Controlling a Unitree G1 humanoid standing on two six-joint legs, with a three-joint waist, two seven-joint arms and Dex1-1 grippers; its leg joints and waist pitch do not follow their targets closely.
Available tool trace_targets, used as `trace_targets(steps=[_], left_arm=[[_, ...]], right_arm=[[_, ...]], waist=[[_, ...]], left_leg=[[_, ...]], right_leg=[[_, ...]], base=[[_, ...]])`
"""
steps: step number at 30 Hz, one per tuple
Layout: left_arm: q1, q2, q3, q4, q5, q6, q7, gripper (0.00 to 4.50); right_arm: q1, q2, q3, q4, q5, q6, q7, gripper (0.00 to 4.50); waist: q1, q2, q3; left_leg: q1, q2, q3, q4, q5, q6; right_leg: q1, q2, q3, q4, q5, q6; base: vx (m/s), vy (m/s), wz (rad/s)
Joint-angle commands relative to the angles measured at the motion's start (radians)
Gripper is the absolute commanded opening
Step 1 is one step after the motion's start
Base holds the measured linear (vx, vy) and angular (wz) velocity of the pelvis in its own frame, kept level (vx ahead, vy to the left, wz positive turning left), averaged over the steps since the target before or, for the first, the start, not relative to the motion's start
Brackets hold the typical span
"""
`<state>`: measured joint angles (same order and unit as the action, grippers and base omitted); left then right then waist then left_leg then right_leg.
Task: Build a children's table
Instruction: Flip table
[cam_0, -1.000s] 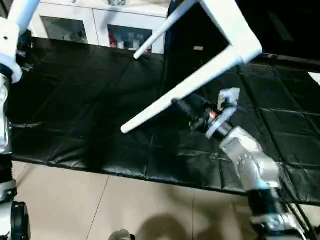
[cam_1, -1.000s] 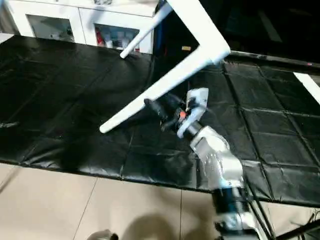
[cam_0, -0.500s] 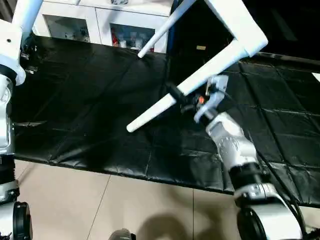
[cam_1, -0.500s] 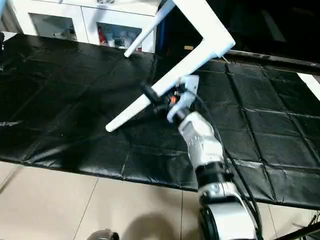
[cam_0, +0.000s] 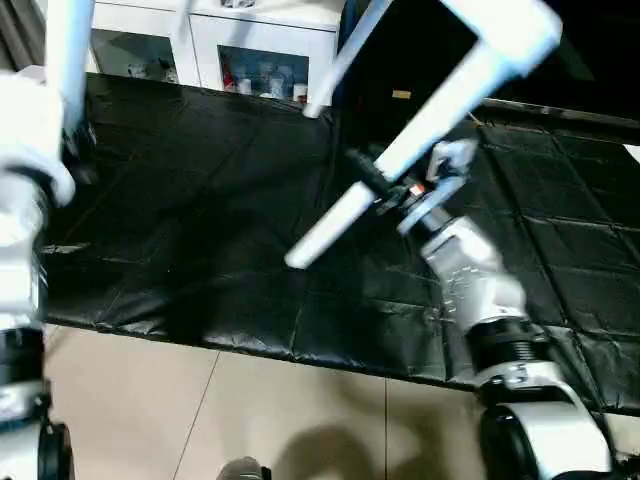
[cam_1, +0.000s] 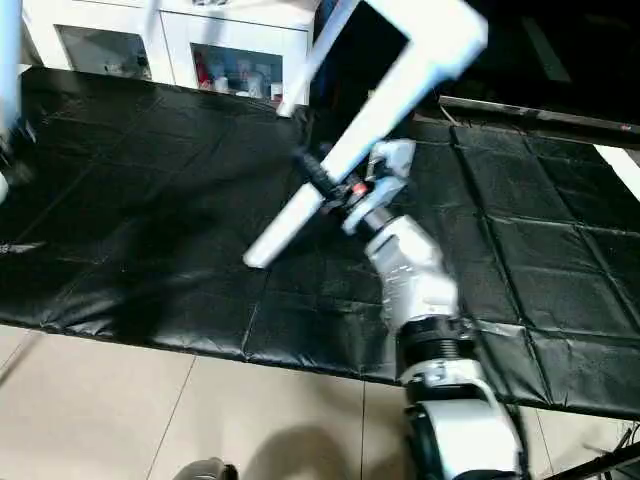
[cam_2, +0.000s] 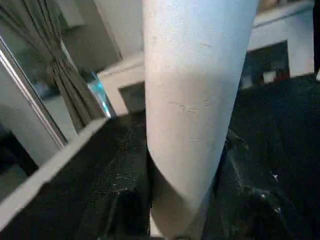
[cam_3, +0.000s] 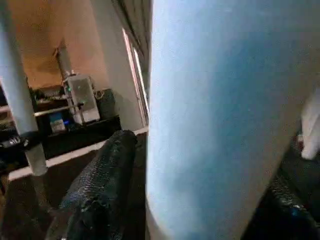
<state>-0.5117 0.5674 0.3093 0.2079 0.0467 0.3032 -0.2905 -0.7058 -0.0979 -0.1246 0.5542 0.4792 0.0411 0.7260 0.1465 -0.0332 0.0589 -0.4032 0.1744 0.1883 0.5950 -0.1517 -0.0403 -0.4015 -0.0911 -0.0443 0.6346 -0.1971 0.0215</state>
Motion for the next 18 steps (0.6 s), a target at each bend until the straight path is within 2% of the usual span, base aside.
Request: trace_targets(steps=[1, 5, 7, 8, 9, 10, 11, 12, 13, 14, 17, 18], left_arm=[[0.019, -0.016, -0.033, 0.007, -0.011, 0.008, -0.027, 1.51], [0.052, -0.028, -0.042, 0.015, -0.024, 0.001, -0.042, 1.49], [0.076, -0.041, -0.05, 0.019, -0.04, 0.004, -0.065, 1.49], [0.089, -0.048, -0.056, 0.029, -0.054, 0.001, -0.087, 1.48], [0.093, -0.05, -0.059, 0.034, -0.06, 0.0, -0.096, 1.48], [0.099, -0.052, -0.063, 0.042, -0.065, 0.0, -0.103, 1.48], [0.108, -0.055, -0.068, 0.063, -0.067, -0.009, -0.11, 1.48], [0.108, -0.055, -0.068, 0.063, -0.067, -0.009, -0.11, 1.48], [0.116, -0.054, -0.074, 0.086, -0.065, -0.02, -0.113, 1.48], [0.116, -0.054, -0.074, 0.086, -0.065, -0.02, -0.113, 1.48], [0.123, -0.056, -0.078, 0.124, -0.073, -0.045, -0.127, 1.48], [0.121, -0.055, -0.083, 0.138, -0.077, -0.06, -0.138, 1.48]], right_arm=[[0.005, -0.015, 0.005, -0.056, -0.009, 0.017, 0.007, 2.32], [0.017, -0.03, 0.023, -0.116, -0.021, 0.039, -0.001, 2.03], [0.03, -0.033, 0.042, -0.167, -0.031, 0.062, -0.013, 1.96], [0.043, -0.031, 0.06, -0.203, -0.044, 0.078, -0.027, 1.83], [0.048, -0.029, 0.068, -0.219, -0.049, 0.084, -0.033, 1.77], [0.057, -0.025, 0.078, -0.241, -0.054, 0.093, -0.041, 1.71], [0.081, -0.017, 0.104, -0.292, -0.066, 0.116, -0.056, 1.71], [0.082, -0.016, 0.105, -0.292, -0.066, 0.117, -0.056, 1.7], [0.114, -0.013, 0.143, -0.337, -0.103, 0.144, -0.084, 1.69], [0.114, -0.013, 0.143, -0.337, -0.103, 0.144, -0.084, 1.68], [0.172, 0.002, 0.192, -0.382, -0.16, 0.174, -0.142, 1.68], [0.185, 0.006, 0.203, -0.391, -0.167, 0.18, -0.151, 1.68]], waist=[[-0.009, 0.026, -0.069], [-0.005, 0.025, -0.072], [-0.003, 0.024, -0.073], [-0.003, 0.019, -0.073], [-0.001, 0.02, -0.074], [-0.005, 0.02, -0.073], [-0.006, 0.019, -0.072], [-0.004, 0.02, -0.072], [-0.005, 0.013, -0.071], [-0.005, 0.018, -0.071], [-0.006, 0.018, -0.069], [-0.006, 0.014, -0.07]], left_leg=[[0.045, 0.053, -0.033, -0.093, -0.44, -0.088], [0.043, 0.054, -0.03, -0.093, -0.394, -0.081], [0.042, 0.053, -0.029, -0.092, -0.37, -0.076], [0.039, 0.052, -0.029, -0.093, -0.357, -0.072], [0.041, 0.051, -0.028, -0.092, -0.349, -0.073], [0.037, 0.05, -0.029, -0.094, -0.351, -0.074], [0.04, 0.051, -0.028, -0.095, -0.365, -0.078], [0.042, 0.052, -0.029, -0.095, -0.368, -0.079], [0.041, 0.053, -0.03, -0.097, -0.368, -0.079], [0.043, 0.053, -0.03, -0.099, -0.38, -0.086], [0.048, 0.054, -0.032, -0.102, -0.425, -0.104], [0.05, 0.054, -0.034, -0.104, -0.445, -0.11]], right_leg=[[0.009, -0.055, 0.037, -0.083, -0.251, -0.165], [0.013, -0.052, 0.035, -0.079, -0.184, -0.171], [0.016, -0.051, 0.036, -0.077, -0.155, -0.172], [0.018, -0.051, 0.035, -0.077, -0.146, -0.171], [0.017, -0.05, 0.035, -0.076, -0.141, -0.168], [0.02, -0.049, 0.035, -0.076, -0.144, -0.165], [0.016, -0.05, 0.036, -0.078, -0.156, -0.162], [0.016, -0.051, 0.036, -0.079, -0.159, -0.158], [0.017, -0.05, 0.036, -0.08, -0.164, -0.151], [0.014, -0.05, 0.036, -0.081, -0.177, -0.146], [0.01, -0.051, 0.037, -0.085, -0.213, -0.135], [0.01, -0.053, 0.038, -0.09, -0.223, -0.125]], base=[[0.0, 0.0, 0.0], [0.0, 0.0, 0.0], [0.0, 0.0, 0.0], [0.0, 0.0, 0.0], [0.0, 0.0, 0.0], [0.0, 0.0, 0.0], [0.0, 0.0, 0.0], [0.0, 0.0, 0.0], [0.0, 0.0, 0.0], [0.0, 0.0, 0.0], [0.0, 0.0, 0.0], [0.0, 0.0, 0.0]])
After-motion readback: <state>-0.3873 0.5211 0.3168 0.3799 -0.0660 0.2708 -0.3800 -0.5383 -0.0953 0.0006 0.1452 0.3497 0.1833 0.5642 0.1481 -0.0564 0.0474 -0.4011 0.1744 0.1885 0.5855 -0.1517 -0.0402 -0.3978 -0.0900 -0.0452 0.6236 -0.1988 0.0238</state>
